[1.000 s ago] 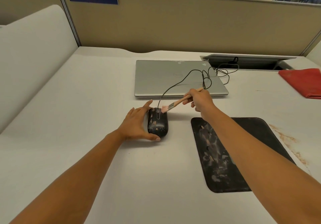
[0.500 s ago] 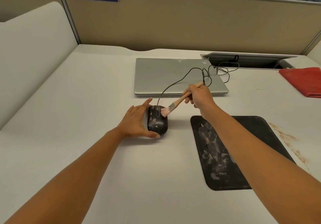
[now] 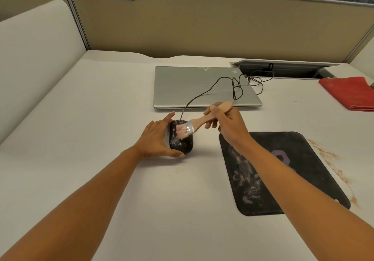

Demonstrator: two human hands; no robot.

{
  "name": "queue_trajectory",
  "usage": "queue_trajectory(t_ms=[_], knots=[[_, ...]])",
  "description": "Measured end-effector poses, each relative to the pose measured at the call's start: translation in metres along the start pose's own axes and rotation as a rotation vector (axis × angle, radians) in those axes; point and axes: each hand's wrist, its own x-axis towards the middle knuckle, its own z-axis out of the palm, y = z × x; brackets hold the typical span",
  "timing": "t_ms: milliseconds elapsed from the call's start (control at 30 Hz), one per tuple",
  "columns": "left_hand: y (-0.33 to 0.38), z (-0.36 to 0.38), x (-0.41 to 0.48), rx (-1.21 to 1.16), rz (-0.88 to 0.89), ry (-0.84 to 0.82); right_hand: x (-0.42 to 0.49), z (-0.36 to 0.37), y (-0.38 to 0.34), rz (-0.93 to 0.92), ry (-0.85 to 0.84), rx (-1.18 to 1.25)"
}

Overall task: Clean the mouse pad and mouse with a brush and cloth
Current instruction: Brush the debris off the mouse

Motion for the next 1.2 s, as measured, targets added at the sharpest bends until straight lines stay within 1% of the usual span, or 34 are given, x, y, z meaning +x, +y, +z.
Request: queue_trajectory(t_ms=[100, 200, 267, 333, 433, 467, 567, 633, 700, 800, 867, 967, 1033, 1133, 1200], knots=[[-0.001, 0.001, 0.001, -0.002, 0.004, 0.009, -0.008, -0.006, 0.006, -0.015, -0.059, -0.012], [-0.002, 0.002, 0.000, -0.012, 0.009, 0.022, -0.011, -0.018, 0.007, -0.025, -0.003, -0.056], [-0.003, 0.002, 0.000, -0.012, 0.011, 0.023, -0.015, -0.018, 0.006, -0.064, -0.002, -0.024], [-0.004, 0.002, 0.001, -0.010, 0.013, 0.025, -0.019, -0.012, 0.004, -0.098, -0.067, 0.012], [-0.005, 0.003, 0.002, 0.002, 0.017, 0.021, -0.024, -0.006, 0.005, -0.085, -0.153, -0.036], [-0.005, 0.003, 0.002, 0.000, 0.019, 0.021, -0.024, -0.008, 0.005, -0.072, -0.142, -0.040], [-0.005, 0.003, 0.001, -0.006, 0.020, 0.021, -0.024, -0.019, 0.005, -0.069, -0.043, -0.093], [-0.005, 0.004, 0.002, -0.005, 0.025, 0.019, -0.023, -0.021, 0.004, -0.086, -0.012, -0.050], [-0.005, 0.004, 0.002, -0.006, 0.027, 0.016, -0.022, -0.017, 0.002, -0.111, -0.038, -0.013], [-0.005, 0.003, 0.001, -0.014, 0.021, -0.007, -0.022, -0.010, 0.004, -0.084, -0.116, -0.063], [-0.004, 0.000, 0.002, -0.042, 0.012, -0.047, -0.020, -0.011, 0.003, -0.045, -0.074, -0.028], [-0.004, -0.006, 0.004, -0.143, -0.016, -0.109, -0.014, -0.012, -0.003, -0.072, 0.027, 0.057], [-0.006, -0.010, 0.004, -0.300, -0.059, -0.136, -0.012, -0.007, -0.008, -0.097, 0.039, 0.049], [-0.008, -0.010, 0.003, -0.586, -0.097, -0.118, -0.014, 0.002, -0.007, -0.071, -0.042, -0.006], [-0.007, -0.009, 0.002, -0.673, -0.101, -0.101, -0.016, 0.003, -0.002, -0.018, -0.106, -0.027]])
